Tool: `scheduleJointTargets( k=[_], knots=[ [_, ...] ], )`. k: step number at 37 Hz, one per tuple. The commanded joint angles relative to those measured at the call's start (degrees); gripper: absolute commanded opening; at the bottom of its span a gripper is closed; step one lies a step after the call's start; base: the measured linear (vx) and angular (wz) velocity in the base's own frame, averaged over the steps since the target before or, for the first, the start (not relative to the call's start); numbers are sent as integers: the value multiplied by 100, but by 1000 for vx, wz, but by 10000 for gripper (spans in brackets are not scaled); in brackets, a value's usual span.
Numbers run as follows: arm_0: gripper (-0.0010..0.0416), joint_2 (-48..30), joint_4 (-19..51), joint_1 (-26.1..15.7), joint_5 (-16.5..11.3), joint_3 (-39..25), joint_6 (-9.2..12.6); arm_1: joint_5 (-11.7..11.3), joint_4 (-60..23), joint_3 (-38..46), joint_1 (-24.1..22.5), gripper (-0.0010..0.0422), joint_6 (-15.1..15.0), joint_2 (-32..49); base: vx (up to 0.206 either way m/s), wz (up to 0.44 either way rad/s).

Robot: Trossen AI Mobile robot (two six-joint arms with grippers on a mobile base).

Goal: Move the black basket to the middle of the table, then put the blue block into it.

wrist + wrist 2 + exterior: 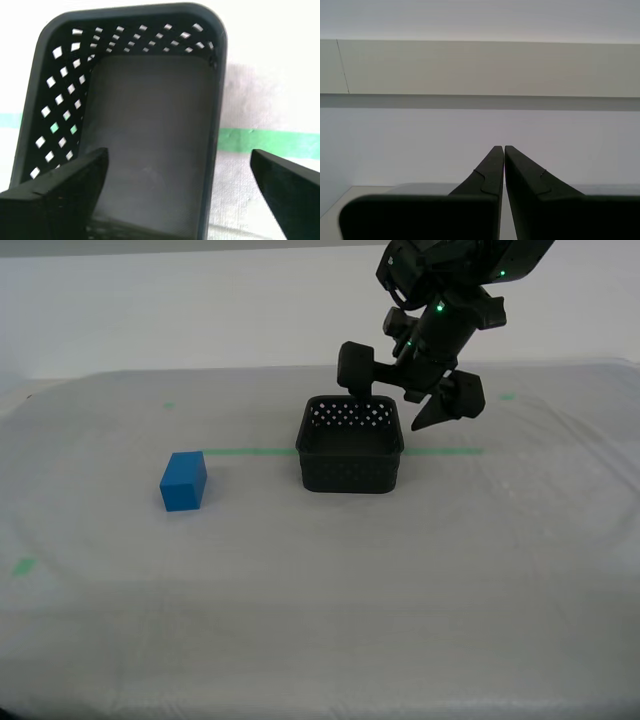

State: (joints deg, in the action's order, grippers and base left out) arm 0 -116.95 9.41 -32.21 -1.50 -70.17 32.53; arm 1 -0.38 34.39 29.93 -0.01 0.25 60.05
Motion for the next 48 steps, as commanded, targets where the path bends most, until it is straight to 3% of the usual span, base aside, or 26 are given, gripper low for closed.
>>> scheduleJointTargets(
  k=[1,8,19,30,42,45,48],
  knots=[
    [391,2,7,-2,-59,-4,-76,-2,22,4,-2,0,-11,-2,0,0],
    [361,28,-37,4,-35,-7,-411,-2,22,4,0,0,-11,-2,0,0],
    [403,195,-44,323,-9,-7,-463,-2,20,4,-2,0,-11,-2,0,0],
    [392,568,35,1023,35,-7,-693,-2,22,4,0,0,-11,-2,0,0],
    [391,1086,282,1777,614,-4,-1561,-2,22,4,-2,0,-11,-2,0,0],
    [391,1200,271,1934,654,-4,-1893,-2,22,4,0,0,-11,-2,0,0],
    [391,1285,258,2087,651,-7,-2387,-2,22,4,0,0,-11,-2,0,0]
  ],
)
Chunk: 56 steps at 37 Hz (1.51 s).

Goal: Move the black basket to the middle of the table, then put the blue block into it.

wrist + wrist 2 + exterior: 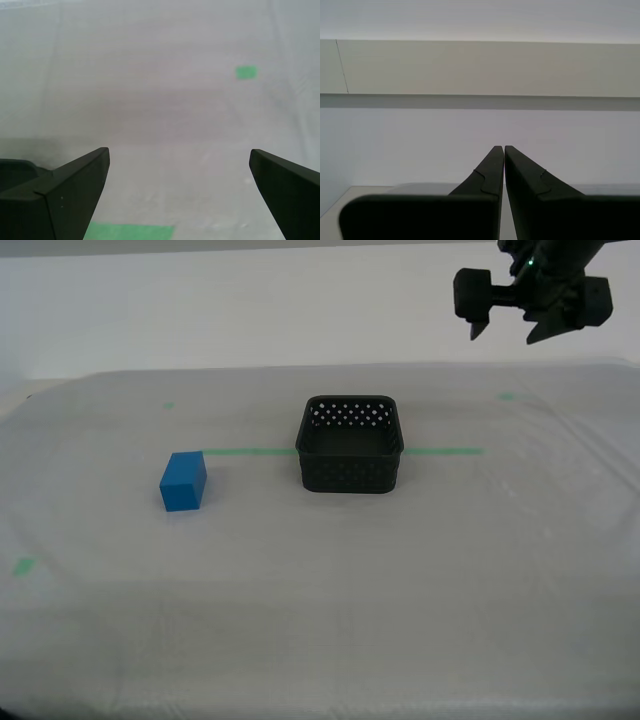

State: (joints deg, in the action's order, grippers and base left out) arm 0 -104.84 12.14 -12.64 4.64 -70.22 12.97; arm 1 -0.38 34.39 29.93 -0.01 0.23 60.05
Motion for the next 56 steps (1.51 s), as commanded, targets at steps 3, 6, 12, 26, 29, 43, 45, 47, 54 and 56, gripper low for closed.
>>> scheduleJointTargets(
  k=[3,6,12,26,29,43,45,47,54,56],
  knots=[
    [392,129,-11,286,35,0,-780,-2,22,4,-2,0,-9,-2,0,0],
    [392,155,-2,452,35,0,-793,-2,22,4,-2,0,-9,-2,0,0],
    [391,214,-2,776,35,4,-835,-2,22,4,-2,0,-9,-2,0,0],
    [392,549,-83,1165,57,109,-1261,-2,22,7,0,0,-9,-2,0,0],
    [391,758,-385,1163,131,326,-1259,-2,22,4,-2,0,-9,-2,0,0],
    [391,1906,-2122,1158,127,1781,-1327,-2,22,4,-2,0,-9,-2,0,0],
    [391,1996,-2380,1158,125,1965,-1388,-2,22,7,0,0,-9,-2,0,0],
    [392,2087,-2555,1158,127,2118,-1510,-2,22,4,-2,0,-9,-2,0,0],
    [389,2190,-2645,1158,127,2326,-1655,-2,22,4,-2,0,-9,-2,0,0],
    [390,2190,-2625,1158,125,2326,-1646,-2,22,4,-2,0,-9,-2,0,0]
  ],
)
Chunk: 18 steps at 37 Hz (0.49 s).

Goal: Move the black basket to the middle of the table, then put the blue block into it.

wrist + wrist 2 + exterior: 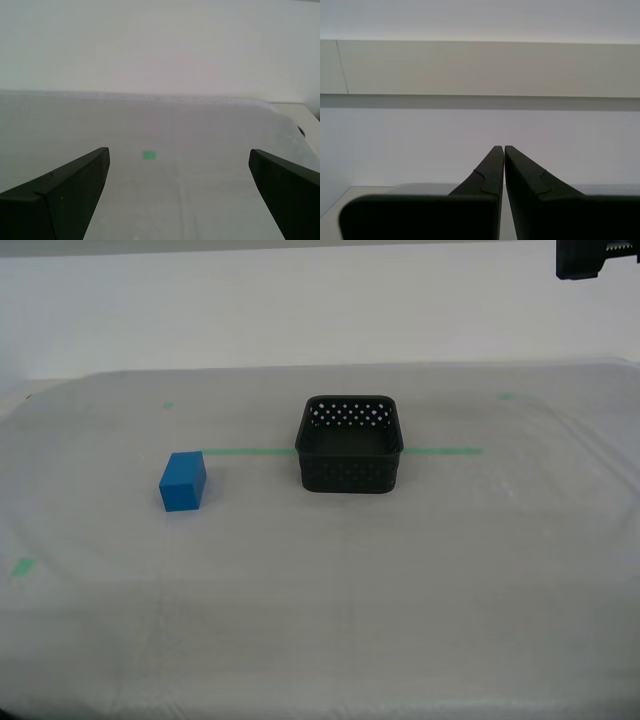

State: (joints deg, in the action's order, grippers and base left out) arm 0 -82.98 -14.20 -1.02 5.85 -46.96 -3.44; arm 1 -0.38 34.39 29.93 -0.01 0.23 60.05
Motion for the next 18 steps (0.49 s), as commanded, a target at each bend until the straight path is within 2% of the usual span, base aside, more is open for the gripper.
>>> scheduleJointTargets(
  k=[1,18],
  knots=[
    [390,4,9,-4,4,-2,0,-2,22,4,0,0,-9,-2,0,0],
    [389,4,7,-7,4,-2,0,-2,22,4,-2,0,-7,-2,0,0]
  ],
)
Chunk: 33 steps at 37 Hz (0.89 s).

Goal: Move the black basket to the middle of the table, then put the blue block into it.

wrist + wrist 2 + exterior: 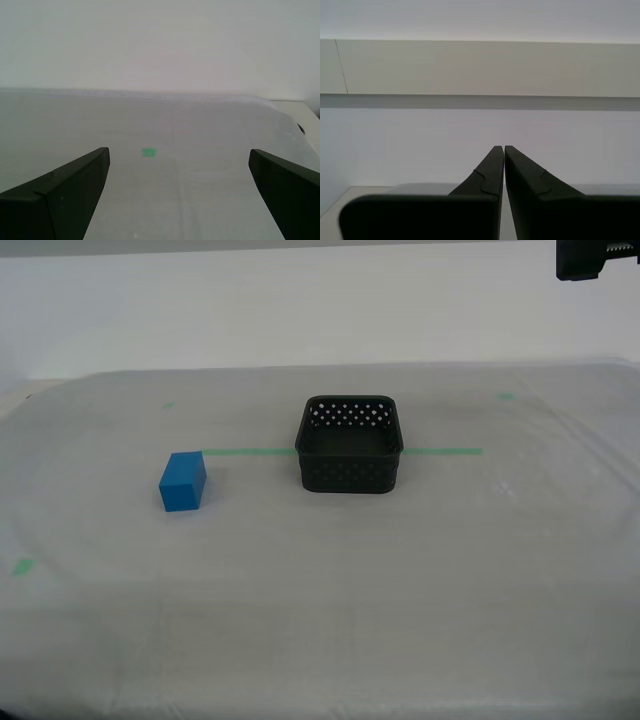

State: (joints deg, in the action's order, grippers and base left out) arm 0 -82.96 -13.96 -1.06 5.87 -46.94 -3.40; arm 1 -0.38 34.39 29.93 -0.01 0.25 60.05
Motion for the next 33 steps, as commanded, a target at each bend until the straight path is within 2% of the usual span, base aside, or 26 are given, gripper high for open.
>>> scheduleJointTargets(
  k=[1,19,22,24,27,29,33],
  knots=[
    [390,2,-17,0,2,-4,-4,-2,22,4,-2,0,-11,-2,0,0],
    [389,2,-17,-2,2,-4,-4,0,17,11,-2,0,94,-2,0,0],
    [390,2,-17,0,2,-4,-4,0,-7,9,-2,0,393,-2,0,0],
    [389,2,-20,0,2,-4,-4,-2,-72,13,-2,0,765,-2,0,0],
    [390,2,-17,0,2,-4,-4,-118,-485,79,-4,0,1113,-2,0,0],
    [390,2,-17,-2,2,-4,-4,-214,-859,151,-7,0,1211,-2,0,0],
    [390,2,-20,0,2,-4,-4,-326,-1637,306,-9,0,1220,-2,0,0]
  ],
)
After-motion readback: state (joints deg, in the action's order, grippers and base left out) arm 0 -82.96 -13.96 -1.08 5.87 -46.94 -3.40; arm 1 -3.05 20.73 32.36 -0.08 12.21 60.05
